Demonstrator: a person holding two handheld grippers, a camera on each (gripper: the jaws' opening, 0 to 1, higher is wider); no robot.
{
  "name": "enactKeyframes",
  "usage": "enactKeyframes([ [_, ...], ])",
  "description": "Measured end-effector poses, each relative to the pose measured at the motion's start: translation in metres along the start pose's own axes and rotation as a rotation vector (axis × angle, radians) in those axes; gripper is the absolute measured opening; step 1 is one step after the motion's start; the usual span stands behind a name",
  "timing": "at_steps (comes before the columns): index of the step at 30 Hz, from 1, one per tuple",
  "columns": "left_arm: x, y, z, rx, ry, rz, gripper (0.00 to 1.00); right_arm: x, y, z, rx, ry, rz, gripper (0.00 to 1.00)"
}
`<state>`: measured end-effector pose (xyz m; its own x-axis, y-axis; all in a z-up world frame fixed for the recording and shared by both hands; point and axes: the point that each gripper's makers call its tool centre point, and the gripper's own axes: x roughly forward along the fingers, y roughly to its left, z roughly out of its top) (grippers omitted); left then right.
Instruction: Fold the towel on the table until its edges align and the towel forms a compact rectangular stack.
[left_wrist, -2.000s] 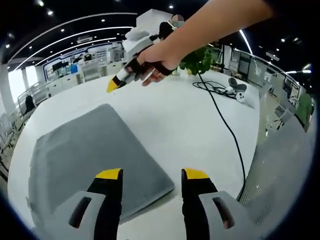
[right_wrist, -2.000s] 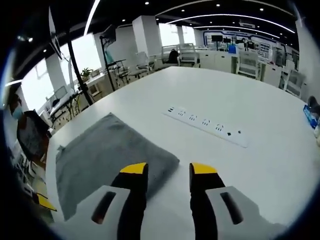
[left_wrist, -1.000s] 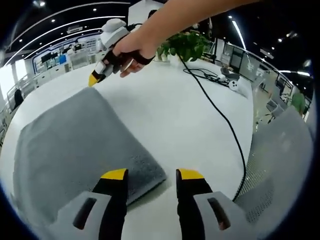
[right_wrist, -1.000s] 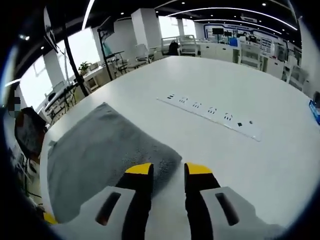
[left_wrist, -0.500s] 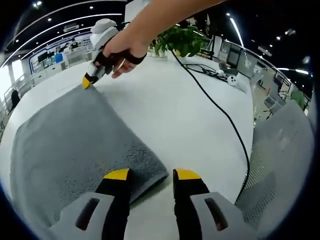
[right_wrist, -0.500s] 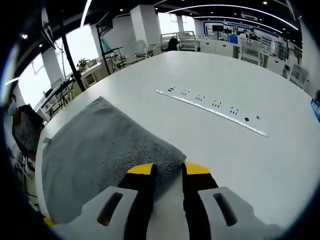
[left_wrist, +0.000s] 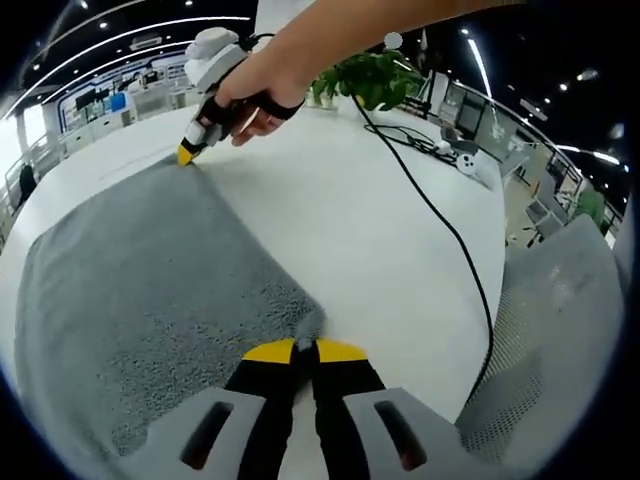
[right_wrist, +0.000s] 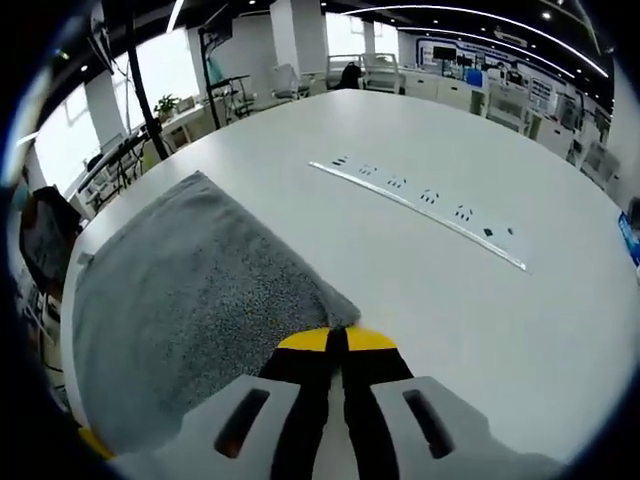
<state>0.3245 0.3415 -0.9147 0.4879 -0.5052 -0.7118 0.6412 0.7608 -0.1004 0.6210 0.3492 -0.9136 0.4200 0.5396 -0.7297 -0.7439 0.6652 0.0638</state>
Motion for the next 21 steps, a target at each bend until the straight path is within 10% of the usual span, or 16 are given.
enactKeyframes([
  [21,0.021,-0.071,0.016,0.049,0.042,-0.145,0.04,-0.051,-0.047,-0.056,-0.040,0.064,-0.057,0.00],
])
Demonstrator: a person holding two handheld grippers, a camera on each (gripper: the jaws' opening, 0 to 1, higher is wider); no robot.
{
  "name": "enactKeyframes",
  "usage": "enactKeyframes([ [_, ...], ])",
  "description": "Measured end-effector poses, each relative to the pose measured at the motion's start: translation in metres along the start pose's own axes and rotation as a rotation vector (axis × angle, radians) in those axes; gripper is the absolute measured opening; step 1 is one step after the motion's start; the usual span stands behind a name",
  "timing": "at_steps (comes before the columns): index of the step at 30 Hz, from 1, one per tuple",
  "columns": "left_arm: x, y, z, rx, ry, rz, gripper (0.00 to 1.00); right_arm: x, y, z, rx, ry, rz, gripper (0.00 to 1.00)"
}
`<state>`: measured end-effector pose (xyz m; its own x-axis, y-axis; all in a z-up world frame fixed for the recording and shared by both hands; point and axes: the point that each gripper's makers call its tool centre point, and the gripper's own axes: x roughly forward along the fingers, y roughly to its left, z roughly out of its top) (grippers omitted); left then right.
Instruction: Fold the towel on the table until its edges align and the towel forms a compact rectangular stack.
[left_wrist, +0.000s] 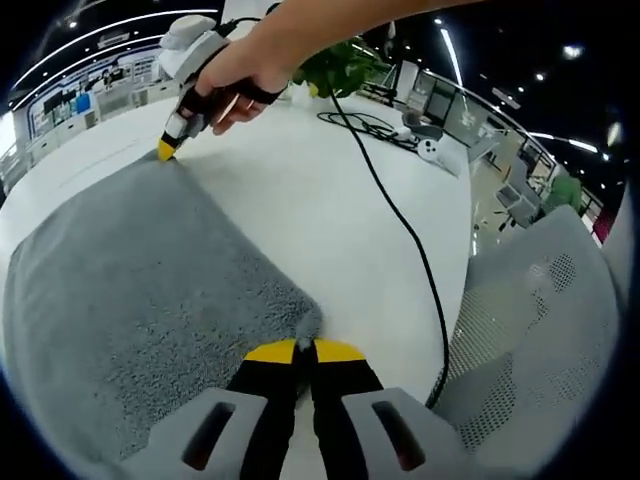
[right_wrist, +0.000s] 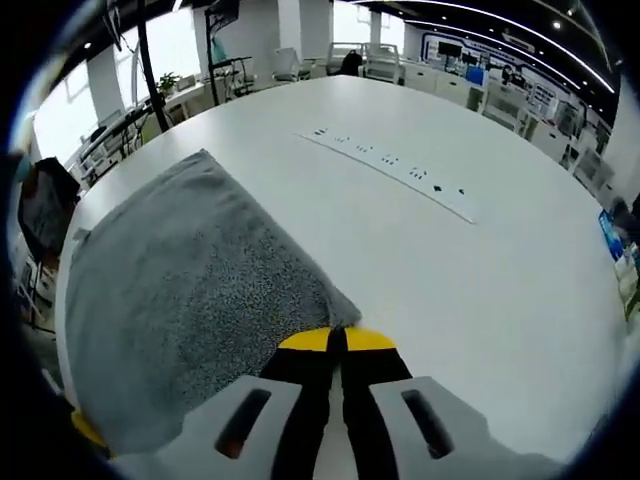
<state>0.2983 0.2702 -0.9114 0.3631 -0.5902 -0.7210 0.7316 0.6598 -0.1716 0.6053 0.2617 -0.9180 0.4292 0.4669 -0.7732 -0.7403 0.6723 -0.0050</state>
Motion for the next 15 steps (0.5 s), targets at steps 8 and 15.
enactKeyframes([
  [8,0.021,-0.026,0.015,0.025,-0.002,-0.052,0.04,-0.019,-0.027,-0.026,0.026,0.003,-0.035,0.00],
  [15,0.035,-0.041,0.027,0.049,-0.001,-0.077,0.04,-0.027,-0.039,-0.032,0.078,-0.040,-0.065,0.06],
])
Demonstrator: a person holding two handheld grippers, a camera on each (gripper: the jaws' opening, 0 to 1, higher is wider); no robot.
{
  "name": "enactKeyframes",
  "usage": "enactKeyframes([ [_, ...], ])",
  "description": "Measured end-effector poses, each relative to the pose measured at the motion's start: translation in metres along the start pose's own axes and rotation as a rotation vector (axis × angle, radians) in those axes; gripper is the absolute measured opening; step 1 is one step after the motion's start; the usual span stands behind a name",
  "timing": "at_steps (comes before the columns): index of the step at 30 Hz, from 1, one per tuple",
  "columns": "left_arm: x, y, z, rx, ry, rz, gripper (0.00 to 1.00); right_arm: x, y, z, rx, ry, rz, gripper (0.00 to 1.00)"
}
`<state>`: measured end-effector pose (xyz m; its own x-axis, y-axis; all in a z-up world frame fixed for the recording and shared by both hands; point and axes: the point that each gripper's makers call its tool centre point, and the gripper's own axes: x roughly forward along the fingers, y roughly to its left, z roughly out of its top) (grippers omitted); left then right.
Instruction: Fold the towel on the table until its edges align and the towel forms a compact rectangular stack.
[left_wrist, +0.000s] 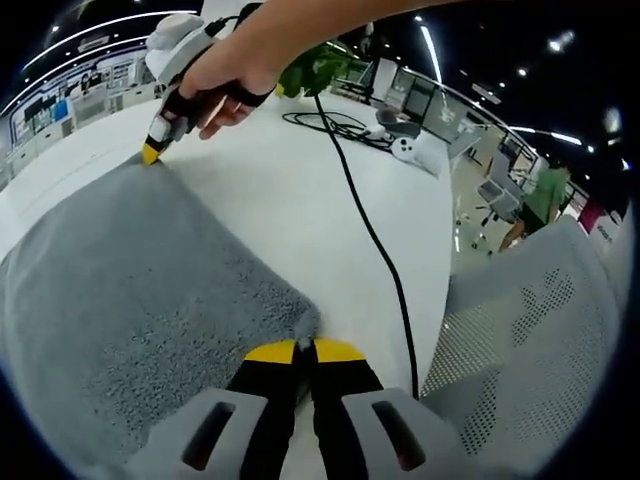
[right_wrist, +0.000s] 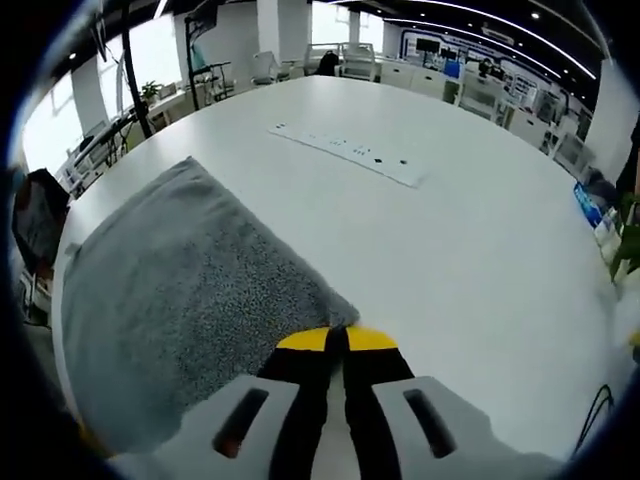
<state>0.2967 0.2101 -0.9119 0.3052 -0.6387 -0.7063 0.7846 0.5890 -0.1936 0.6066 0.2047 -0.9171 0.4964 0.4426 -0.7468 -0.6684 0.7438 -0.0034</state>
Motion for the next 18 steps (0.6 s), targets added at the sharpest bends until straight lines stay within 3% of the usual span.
enactKeyframes([
  [6,0.003,-0.002,0.003,0.005,0.005,-0.003,0.04,0.001,-0.001,0.000,0.026,-0.028,0.006,0.10],
  [11,0.007,-0.004,0.005,0.003,0.003,-0.002,0.04,0.001,0.005,-0.002,0.064,-0.024,0.018,0.04],
  [18,0.010,-0.013,0.018,0.029,-0.023,-0.010,0.03,-0.014,0.003,-0.003,0.004,-0.004,-0.002,0.00],
])
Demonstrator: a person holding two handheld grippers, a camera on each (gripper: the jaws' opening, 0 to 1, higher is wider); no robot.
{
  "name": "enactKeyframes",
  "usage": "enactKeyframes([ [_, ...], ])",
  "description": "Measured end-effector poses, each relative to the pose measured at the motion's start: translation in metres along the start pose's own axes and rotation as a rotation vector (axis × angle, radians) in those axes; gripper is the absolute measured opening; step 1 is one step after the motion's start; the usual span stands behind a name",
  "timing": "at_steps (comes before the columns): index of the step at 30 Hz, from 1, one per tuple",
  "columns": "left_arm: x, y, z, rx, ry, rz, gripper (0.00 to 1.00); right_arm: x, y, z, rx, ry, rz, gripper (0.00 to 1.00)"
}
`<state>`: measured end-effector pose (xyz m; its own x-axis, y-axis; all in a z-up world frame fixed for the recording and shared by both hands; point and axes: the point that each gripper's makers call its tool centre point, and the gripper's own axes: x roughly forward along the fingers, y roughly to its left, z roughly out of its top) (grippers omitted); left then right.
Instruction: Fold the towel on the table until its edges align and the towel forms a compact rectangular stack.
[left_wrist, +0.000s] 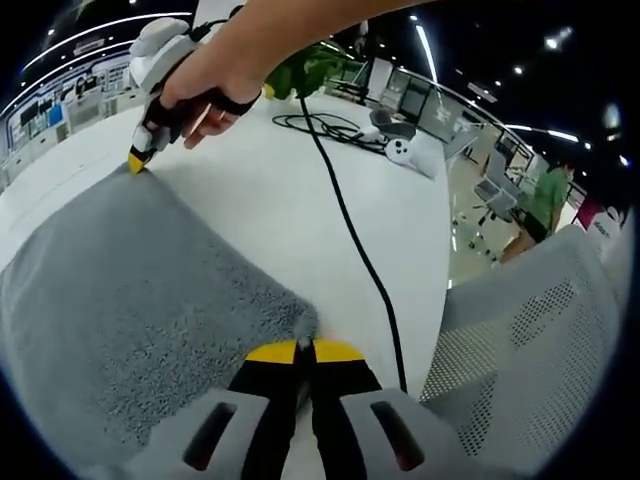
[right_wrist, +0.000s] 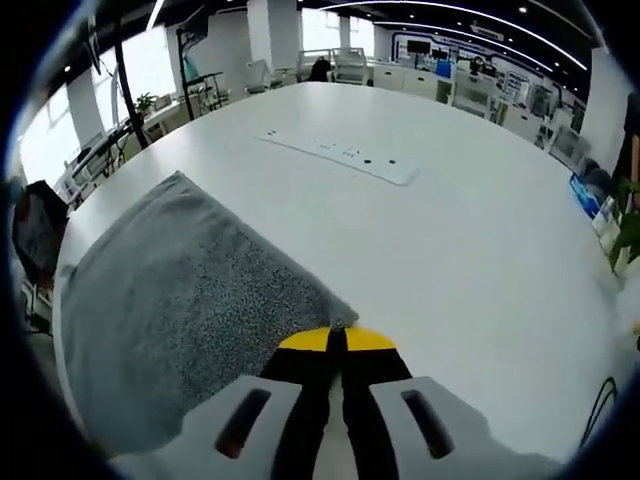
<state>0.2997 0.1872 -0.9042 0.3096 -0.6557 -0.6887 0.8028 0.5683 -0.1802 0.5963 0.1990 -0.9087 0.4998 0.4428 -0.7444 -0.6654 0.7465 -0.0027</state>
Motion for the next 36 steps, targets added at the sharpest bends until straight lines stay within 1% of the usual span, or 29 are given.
enactKeyframes([
  [3,-0.002,0.000,0.011,-0.034,-0.036,-0.003,0.02,-0.010,-0.006,0.005,-0.002,-0.019,-0.019,0.00],
  [5,-0.005,-0.001,0.016,-0.031,-0.049,-0.003,0.02,-0.005,-0.010,0.003,-0.007,-0.014,-0.026,0.00],
  [7,-0.008,-0.001,0.021,-0.019,-0.060,0.000,0.02,-0.009,-0.012,0.005,-0.017,-0.013,-0.032,0.00],
  [11,-0.017,-0.004,0.029,-0.021,-0.096,-0.003,0.02,-0.012,-0.014,0.009,-0.037,-0.007,-0.037,0.00],
  [14,-0.022,-0.005,0.034,-0.015,-0.114,-0.003,0.02,-0.018,-0.017,0.010,-0.051,0.008,-0.046,0.00],
  [18,-0.030,-0.005,0.043,-0.027,-0.158,-0.007,0.02,-0.029,-0.019,0.011,-0.036,0.008,-0.061,0.00],
  [21,-0.036,-0.004,0.047,-0.034,-0.180,-0.008,0.02,-0.037,-0.021,0.016,-0.020,0.003,-0.068,0.00],
  [22,-0.041,-0.003,0.051,-0.040,-0.198,-0.007,0.02,-0.039,-0.021,0.017,-0.020,0.004,-0.068,0.00],
  [23,-0.044,-0.003,0.052,-0.044,-0.207,-0.007,0.02,-0.041,-0.021,0.019,-0.020,0.015,-0.075,0.00],
  [25,-0.052,-0.001,0.056,-0.059,-0.230,-0.005,0.02,-0.048,-0.021,0.024,-0.021,0.014,-0.082,0.00],
  [27,-0.060,0.001,0.058,-0.060,-0.248,0.000,0.02,-0.046,-0.024,0.028,-0.010,0.019,-0.096,0.00],
  [28,-0.065,0.002,0.059,-0.057,-0.258,0.008,0.02,-0.048,-0.023,0.033,-0.010,0.017,-0.098,0.00],
  [29,-0.069,0.003,0.060,-0.059,-0.264,0.010,0.02,-0.052,-0.021,0.044,-0.006,0.016,-0.098,0.00],
  [31,-0.077,0.006,0.060,-0.063,-0.277,0.018,0.02,-0.059,-0.019,0.045,0.006,0.016,-0.105,0.00],
  [34,-0.091,0.011,0.062,-0.065,-0.302,0.038,0.02,-0.060,-0.014,0.052,0.027,0.013,-0.109,0.00],
  [36,-0.098,0.014,0.063,-0.068,-0.319,0.049,0.02,-0.061,-0.011,0.060,0.035,0.009,-0.112,0.00],
])
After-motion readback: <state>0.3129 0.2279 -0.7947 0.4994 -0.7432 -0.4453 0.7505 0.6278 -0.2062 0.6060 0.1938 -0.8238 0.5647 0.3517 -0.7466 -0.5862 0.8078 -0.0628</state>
